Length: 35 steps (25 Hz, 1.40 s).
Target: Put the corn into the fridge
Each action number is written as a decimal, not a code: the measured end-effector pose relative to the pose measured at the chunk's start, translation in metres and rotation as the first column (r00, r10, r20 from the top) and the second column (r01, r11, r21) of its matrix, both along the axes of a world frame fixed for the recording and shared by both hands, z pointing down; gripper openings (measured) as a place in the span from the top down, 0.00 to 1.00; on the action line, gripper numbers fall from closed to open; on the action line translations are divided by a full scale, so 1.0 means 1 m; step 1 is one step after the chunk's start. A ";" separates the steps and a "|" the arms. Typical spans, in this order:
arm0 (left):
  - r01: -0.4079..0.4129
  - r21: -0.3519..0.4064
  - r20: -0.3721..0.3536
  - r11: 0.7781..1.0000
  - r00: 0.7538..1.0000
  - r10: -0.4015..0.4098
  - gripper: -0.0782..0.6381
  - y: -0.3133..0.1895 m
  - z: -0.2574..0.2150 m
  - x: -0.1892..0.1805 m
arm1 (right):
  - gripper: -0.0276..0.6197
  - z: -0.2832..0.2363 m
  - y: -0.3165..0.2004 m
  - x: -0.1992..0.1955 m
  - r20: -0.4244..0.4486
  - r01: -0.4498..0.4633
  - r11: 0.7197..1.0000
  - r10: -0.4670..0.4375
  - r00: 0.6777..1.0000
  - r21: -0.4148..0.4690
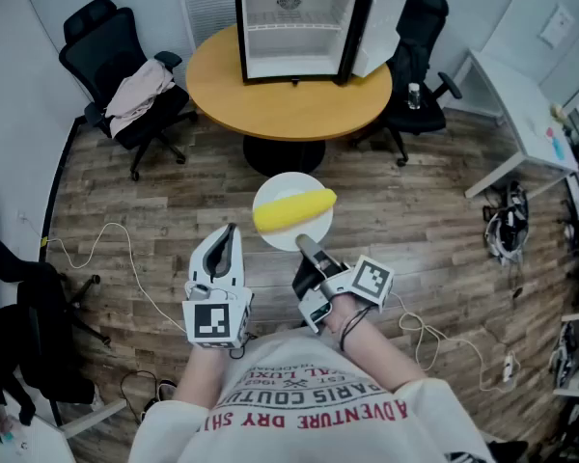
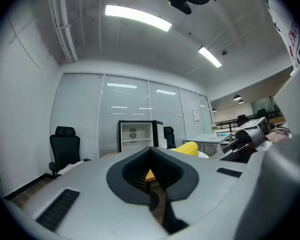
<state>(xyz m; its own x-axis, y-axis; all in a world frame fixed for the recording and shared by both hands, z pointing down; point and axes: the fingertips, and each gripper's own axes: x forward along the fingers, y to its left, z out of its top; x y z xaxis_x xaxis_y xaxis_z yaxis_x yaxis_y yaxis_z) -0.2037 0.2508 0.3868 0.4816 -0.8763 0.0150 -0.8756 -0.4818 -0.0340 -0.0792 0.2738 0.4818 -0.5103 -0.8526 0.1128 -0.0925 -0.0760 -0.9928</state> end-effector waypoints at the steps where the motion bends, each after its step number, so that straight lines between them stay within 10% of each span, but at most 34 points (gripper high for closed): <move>1: -0.001 0.000 0.001 1.000 1.000 0.001 0.86 -0.001 0.000 0.000 | 0.90 0.000 0.000 0.000 0.000 0.000 1.000 0.000 1.000 -0.001; 21: -0.006 -0.002 0.023 1.000 1.000 0.006 0.86 -0.006 0.008 0.006 | 0.90 0.013 -0.005 0.006 0.028 -0.004 0.999 0.005 1.000 -0.043; 35: 0.070 -0.001 0.055 0.998 0.996 -0.070 0.86 -0.108 0.020 0.088 | 0.90 0.034 -0.114 0.077 0.051 0.100 0.992 -0.096 0.994 -0.075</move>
<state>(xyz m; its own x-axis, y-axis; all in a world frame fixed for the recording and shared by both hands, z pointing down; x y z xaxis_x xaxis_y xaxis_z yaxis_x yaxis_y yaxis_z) -0.1155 0.1427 0.4073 0.4174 -0.9077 0.0422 -0.9041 -0.4195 -0.0815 -0.0020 0.1600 0.5158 -0.5973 -0.7879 0.1501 -0.0563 -0.1455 -0.9878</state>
